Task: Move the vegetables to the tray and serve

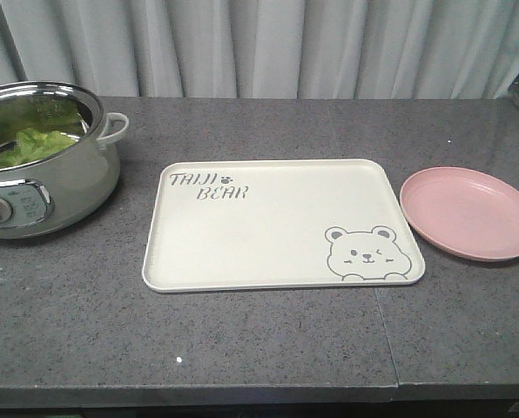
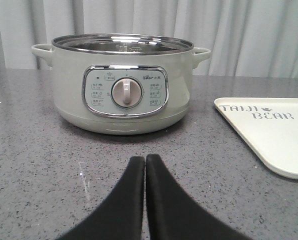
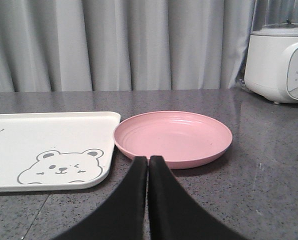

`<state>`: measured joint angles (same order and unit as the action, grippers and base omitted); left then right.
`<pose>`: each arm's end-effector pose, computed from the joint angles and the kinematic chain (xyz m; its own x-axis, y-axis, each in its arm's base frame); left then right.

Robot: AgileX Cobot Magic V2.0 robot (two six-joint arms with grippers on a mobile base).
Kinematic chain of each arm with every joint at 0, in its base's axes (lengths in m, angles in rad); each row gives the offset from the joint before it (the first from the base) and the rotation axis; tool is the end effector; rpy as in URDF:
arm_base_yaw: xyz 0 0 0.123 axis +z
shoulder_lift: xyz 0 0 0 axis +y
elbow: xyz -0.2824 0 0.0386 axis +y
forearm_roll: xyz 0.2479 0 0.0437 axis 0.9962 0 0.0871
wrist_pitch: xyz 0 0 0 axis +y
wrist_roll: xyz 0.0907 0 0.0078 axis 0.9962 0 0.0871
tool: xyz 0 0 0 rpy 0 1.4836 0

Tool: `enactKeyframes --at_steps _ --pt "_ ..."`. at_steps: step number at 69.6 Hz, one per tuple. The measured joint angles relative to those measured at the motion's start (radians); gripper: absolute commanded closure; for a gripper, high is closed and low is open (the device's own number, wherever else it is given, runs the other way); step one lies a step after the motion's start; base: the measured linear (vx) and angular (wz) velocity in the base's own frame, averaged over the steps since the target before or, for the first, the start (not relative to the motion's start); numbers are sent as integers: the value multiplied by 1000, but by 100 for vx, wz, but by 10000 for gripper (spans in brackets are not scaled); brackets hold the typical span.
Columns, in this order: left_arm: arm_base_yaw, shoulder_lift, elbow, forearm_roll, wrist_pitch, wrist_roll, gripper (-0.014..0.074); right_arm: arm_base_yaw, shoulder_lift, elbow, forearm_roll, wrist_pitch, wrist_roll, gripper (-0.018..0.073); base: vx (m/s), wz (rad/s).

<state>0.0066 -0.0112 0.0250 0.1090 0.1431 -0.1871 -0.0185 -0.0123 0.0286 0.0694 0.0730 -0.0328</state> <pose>0.0565 0.0018 0.1923 -0.0668 -0.0796 -0.9946 -0.0275 0.9966 -0.0779 0.0568 -0.0006 0.1975 -0.0014 0.0364 -0.9993 0.0135 0.9992 0.0364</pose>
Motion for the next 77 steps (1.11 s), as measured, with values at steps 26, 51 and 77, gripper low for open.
enactKeyframes --at_steps 26,51,77 --pt "0 0 0 0 0 0 604 0 0 0 0 0 0 564 1 -1" --pt "0 0 0 0 0 0 604 0 0 0 0 0 0 564 1 -1" --pt "0 0 0 0 0 0 604 0 0 0 0 0 0 564 0 0"
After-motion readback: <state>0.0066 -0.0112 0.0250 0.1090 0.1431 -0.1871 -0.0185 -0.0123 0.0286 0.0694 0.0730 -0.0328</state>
